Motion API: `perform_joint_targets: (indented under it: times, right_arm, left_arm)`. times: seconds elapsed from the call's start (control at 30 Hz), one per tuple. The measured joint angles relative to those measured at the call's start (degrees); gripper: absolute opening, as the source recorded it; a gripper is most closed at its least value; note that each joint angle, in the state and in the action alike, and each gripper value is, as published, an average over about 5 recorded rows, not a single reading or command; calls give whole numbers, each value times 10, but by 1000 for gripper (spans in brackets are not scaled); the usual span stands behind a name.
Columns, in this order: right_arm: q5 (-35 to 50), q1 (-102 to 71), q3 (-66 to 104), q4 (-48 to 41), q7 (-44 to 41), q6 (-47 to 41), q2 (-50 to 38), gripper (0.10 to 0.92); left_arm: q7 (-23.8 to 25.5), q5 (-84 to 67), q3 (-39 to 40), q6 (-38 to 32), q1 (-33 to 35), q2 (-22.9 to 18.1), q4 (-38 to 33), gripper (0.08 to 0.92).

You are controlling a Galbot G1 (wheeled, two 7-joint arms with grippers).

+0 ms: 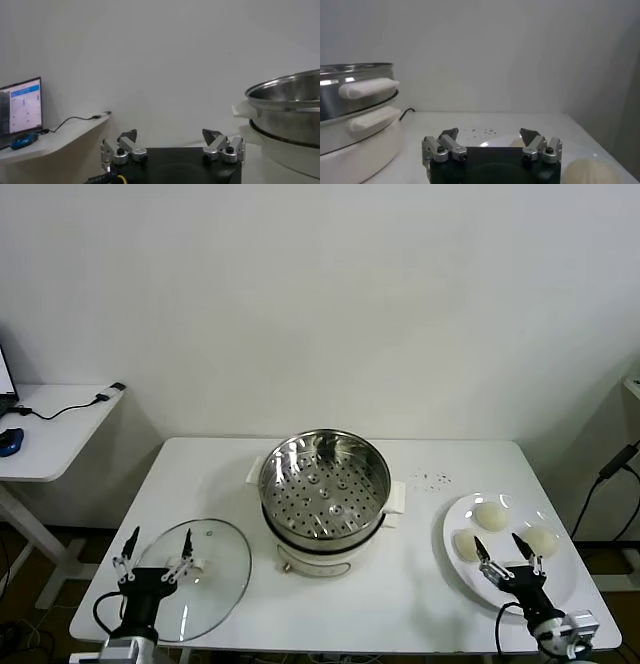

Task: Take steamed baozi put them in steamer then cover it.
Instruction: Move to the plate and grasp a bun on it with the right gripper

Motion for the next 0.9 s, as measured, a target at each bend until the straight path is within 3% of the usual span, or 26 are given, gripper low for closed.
perform_joint_targets:
  times: [0.47,0.7,0.9]
  right_arm:
    - [-140,138,-71,-102,-213,-42,-236,823]
    - [-209,340,-245,-187,-339,-28,-330,823]
    - [-248,533,-437,-258,-410,-14,-354,823]
  left_arm:
    - [-3,5,2,-3,14,0,-1,823]
    - [-5,6,0,-3,18,0,-1,823]
    - [-11,7,-2,0,18,-2,3,823]
